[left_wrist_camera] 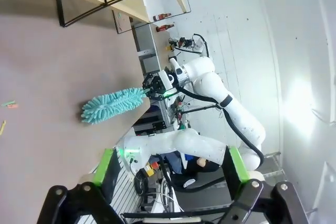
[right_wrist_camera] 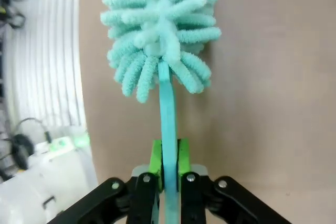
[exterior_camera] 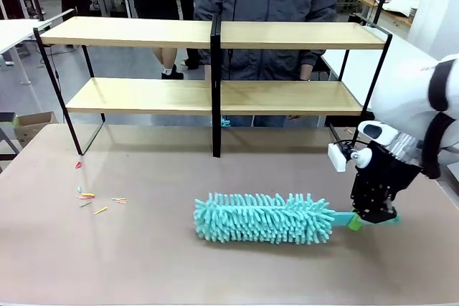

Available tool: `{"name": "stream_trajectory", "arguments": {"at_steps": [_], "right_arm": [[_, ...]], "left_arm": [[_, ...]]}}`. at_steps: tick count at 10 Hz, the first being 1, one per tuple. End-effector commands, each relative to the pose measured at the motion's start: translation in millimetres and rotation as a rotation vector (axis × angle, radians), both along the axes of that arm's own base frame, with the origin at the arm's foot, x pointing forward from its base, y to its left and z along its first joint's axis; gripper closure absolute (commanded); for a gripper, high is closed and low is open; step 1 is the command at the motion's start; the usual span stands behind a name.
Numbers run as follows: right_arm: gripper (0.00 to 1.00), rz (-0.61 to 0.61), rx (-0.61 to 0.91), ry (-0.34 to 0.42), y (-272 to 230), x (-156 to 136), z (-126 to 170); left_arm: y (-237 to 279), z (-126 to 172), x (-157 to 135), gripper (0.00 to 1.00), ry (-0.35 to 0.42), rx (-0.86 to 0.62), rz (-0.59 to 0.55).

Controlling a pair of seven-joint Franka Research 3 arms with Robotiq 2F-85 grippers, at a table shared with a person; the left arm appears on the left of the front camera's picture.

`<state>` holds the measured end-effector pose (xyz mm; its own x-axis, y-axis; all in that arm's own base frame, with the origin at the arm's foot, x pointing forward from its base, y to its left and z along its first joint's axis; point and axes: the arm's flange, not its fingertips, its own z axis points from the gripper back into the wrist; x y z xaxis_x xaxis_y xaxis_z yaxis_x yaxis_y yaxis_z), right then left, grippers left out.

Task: Clean the shelves.
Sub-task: Place the Duster on the table.

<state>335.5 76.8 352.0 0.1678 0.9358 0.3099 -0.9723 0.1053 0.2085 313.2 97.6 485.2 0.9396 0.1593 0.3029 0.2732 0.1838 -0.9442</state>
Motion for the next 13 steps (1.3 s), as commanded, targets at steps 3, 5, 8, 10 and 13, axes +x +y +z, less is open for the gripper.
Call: {"name": "stream_trajectory", "arguments": {"at_steps": [3, 5, 8, 10, 13], "right_arm": [[0.25, -0.248, 0.161, -0.044, -109.8, 24.9, 78.4], [0.00, -0.398, 0.615, 0.365, -155.4, -31.6, 102.0], [0.00, -0.682, 1.136, 0.710, -172.2, -77.4, 91.7], [0.00, -0.705, 1.504, 0.794, -185.8, -82.5, 82.1], [0.00, -0.444, 1.041, 0.684, -188.5, -92.7, 78.5]], "left_arm": [[-2.8, -5.7, 1.8, 0.00, -0.025, -0.026, 0.000], [-2.8, -5.7, 1.8, 0.00, -0.025, -0.026, 0.000], [-2.8, -5.7, 1.8, 0.00, -0.025, -0.026, 0.000], [-2.8, -5.7, 1.8, 0.00, -0.025, -0.026, 0.000], [-2.8, -5.7, 1.8, 0.00, -0.025, -0.026, 0.000]]}}
